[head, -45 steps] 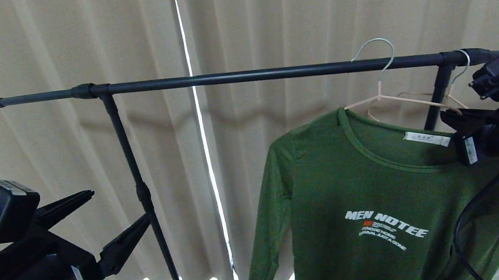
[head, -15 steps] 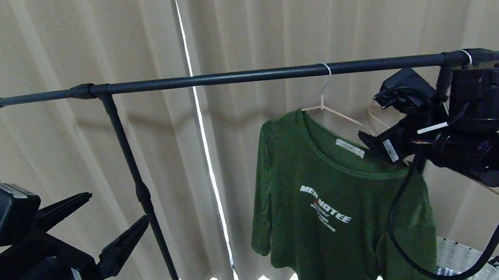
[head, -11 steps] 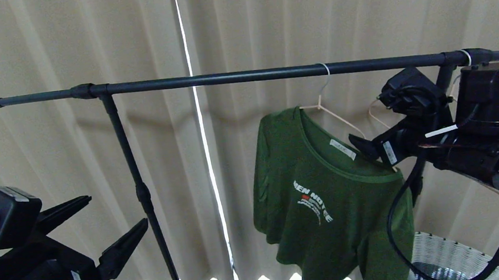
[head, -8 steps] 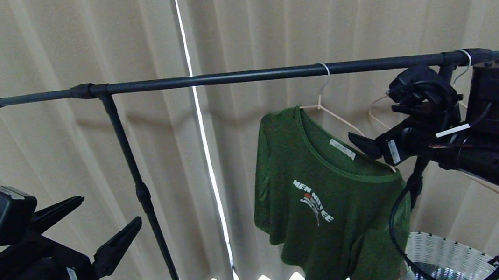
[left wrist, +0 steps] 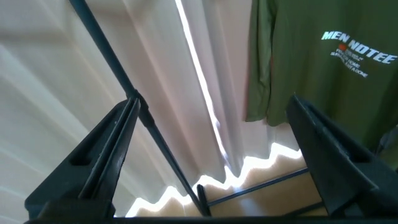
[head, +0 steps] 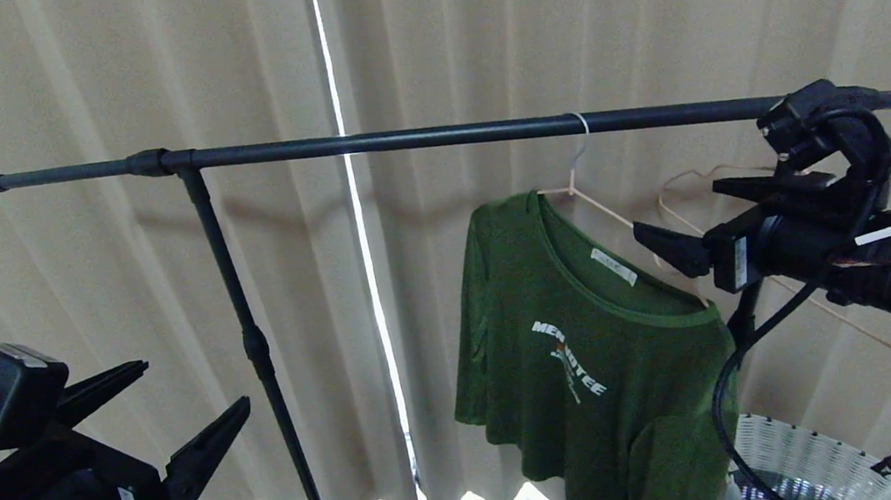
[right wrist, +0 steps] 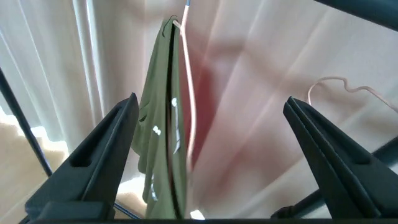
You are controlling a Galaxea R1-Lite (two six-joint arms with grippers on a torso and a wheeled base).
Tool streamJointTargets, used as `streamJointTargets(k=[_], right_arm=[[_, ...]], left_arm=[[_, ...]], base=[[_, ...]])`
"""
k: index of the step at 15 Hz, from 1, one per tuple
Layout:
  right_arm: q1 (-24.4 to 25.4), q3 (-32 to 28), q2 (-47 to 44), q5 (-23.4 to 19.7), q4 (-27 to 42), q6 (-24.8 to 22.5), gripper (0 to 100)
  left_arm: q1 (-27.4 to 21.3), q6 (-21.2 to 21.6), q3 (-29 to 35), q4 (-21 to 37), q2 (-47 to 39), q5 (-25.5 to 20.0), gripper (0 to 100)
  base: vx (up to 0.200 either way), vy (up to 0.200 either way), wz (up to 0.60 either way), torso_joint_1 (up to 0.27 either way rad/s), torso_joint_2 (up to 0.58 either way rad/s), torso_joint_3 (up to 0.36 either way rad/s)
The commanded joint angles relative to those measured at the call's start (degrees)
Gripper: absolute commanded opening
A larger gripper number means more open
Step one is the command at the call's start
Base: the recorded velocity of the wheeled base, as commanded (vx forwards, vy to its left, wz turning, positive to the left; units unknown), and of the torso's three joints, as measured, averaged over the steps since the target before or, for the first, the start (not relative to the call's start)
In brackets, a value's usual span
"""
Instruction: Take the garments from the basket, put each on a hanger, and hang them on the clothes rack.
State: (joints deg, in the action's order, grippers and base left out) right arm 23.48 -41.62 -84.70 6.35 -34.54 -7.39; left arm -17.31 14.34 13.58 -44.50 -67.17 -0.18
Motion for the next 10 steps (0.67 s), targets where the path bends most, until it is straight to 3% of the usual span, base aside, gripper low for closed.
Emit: streamJointTargets(k=[1, 4, 9, 10], right_arm=[[-0.4, 1.0, 3.2, -0.1, 0.0, 0.2, 100], [-0.6, 1.2, 4.7, -0.3, 0.0, 3.0, 100], [-1.2, 3.9, 8.9, -0.1, 0.8, 3.1, 100], [-3.0, 5.8, 11.0, -0.1, 1.1, 2.6, 100]], left_arm=[[0.0, 0.1, -0.3, -0.1, 0.0, 0.0, 100], [0.1, -0.2, 0.0, -0.2, 0.0, 0.0, 100], [2.1, -0.1, -0.7, -0.1, 0.1, 0.1, 100], [3.2, -0.1, -1.4, -0.1, 0.2, 0.1, 100]], base=[[0.000, 0.000, 0.00, 0.000, 0.00, 0.000], [0.000, 0.000, 0.00, 0.000, 0.00, 0.000], [0.000, 0.000, 0.00, 0.000, 0.00, 0.000], [-0.200, 0.000, 0.00, 0.002, 0.01, 0.007]])
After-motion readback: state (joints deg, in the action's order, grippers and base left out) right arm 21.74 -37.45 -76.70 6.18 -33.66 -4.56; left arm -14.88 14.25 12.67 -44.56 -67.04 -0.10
